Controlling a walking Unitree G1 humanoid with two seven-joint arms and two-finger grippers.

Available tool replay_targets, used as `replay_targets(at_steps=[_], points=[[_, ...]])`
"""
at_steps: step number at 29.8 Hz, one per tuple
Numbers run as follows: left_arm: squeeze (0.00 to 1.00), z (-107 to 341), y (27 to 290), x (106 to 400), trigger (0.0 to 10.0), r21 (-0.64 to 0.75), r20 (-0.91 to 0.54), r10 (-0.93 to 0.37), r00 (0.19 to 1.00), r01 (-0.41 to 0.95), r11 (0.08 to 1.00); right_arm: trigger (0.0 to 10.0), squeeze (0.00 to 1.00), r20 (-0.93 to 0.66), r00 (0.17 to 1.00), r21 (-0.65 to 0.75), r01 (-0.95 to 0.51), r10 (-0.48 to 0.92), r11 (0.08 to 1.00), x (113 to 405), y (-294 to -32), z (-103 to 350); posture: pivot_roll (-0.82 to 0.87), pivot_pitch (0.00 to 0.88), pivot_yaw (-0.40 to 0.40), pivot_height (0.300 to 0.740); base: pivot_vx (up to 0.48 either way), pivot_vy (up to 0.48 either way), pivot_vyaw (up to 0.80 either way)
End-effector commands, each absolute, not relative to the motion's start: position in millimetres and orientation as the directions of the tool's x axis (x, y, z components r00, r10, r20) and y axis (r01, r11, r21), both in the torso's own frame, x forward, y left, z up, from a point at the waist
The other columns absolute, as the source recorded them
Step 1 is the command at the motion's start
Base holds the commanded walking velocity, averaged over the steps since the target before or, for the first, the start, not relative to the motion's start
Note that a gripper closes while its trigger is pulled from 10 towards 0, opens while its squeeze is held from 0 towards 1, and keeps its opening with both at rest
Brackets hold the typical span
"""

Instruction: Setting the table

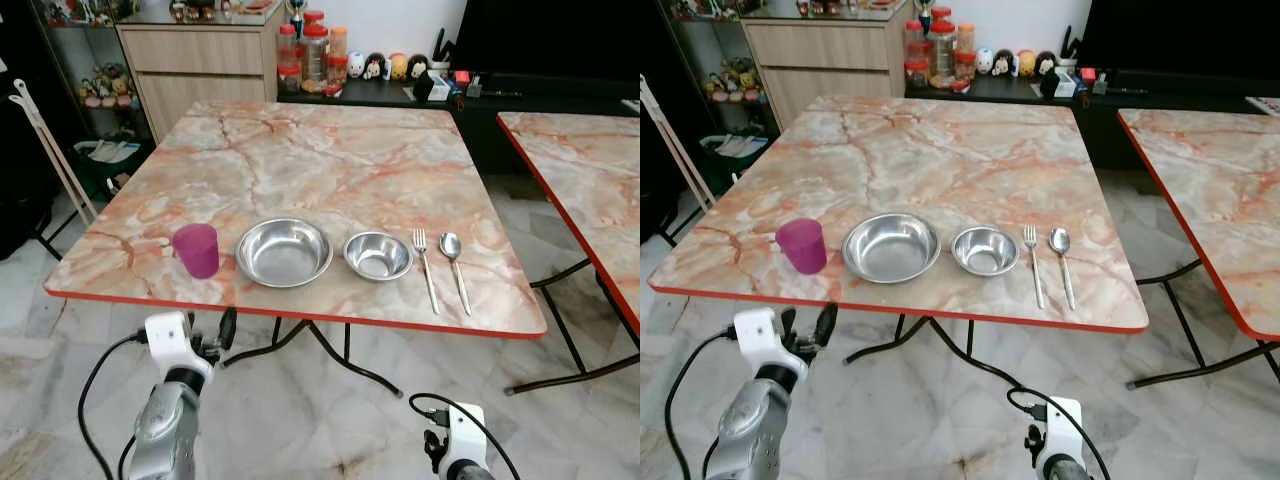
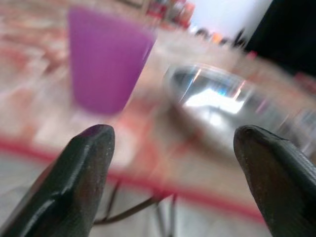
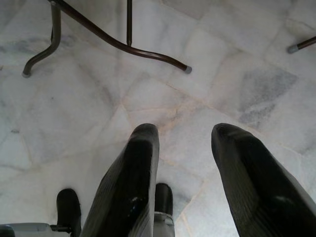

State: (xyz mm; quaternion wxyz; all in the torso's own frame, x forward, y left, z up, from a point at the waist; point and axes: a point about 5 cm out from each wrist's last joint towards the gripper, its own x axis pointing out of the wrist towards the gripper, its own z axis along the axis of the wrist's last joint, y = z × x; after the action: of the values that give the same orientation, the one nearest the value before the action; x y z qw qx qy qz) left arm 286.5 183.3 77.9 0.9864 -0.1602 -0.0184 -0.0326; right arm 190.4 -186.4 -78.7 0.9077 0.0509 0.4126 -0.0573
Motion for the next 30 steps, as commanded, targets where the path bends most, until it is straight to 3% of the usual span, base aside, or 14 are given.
replay_targets(at_steps=[1, 5, 8, 17, 30], points=[[0.0, 91, 179, 293, 10.0, -0.365, 0.077, -0.089, 0.993, 0.111, 0.924, 10.0, 0.0, -0.755, 0.652, 0.036, 0.148, -0.07, 0.988, 191, -189, -78, 0.06, 0.0, -0.025, 0.74, 0.0, 0.0, 0.0], [0.0, 112, 169, 301, 10.0, -0.467, 0.119, -0.155, 0.981, 0.193, 0.863, 10.0, 0.0, -0.756, 0.651, 0.036, 0.148, -0.07, 0.988, 190, -188, -79, 0.05, 0.0, -0.014, 0.74, 0.0, 0.0, 0.0], [0.0, 120, 166, 308, 10.0, -0.49, 0.099, -0.154, 0.983, 0.183, 0.852, 10.0, 0.0, -0.756, 0.651, 0.036, 0.149, -0.07, 0.988, 190, -188, -79, 0.05, 0.0, -0.009, 0.74, 0.0, 0.0, 0.0], [0.0, 132, 143, 316, 10.0, -0.445, -0.013, -0.233, 0.972, 0.203, 0.872, 10.0, 0.0, -0.758, 0.648, 0.034, 0.146, -0.07, 0.989, 189, -187, -79, 0.04, 0.0, 0.002, 0.74, 0.0, 0.0, 0.0], [0.0, 130, 134, 328, 10.0, -0.37, -0.181, -0.121, 0.976, 0.047, 0.928, 10.0, 0.0, -0.759, 0.648, 0.039, 0.146, -0.066, 0.989, 190, -186, -79, 0.04, 0.0, -0.002, 0.74, 0.0, 0.0, 0.0]])
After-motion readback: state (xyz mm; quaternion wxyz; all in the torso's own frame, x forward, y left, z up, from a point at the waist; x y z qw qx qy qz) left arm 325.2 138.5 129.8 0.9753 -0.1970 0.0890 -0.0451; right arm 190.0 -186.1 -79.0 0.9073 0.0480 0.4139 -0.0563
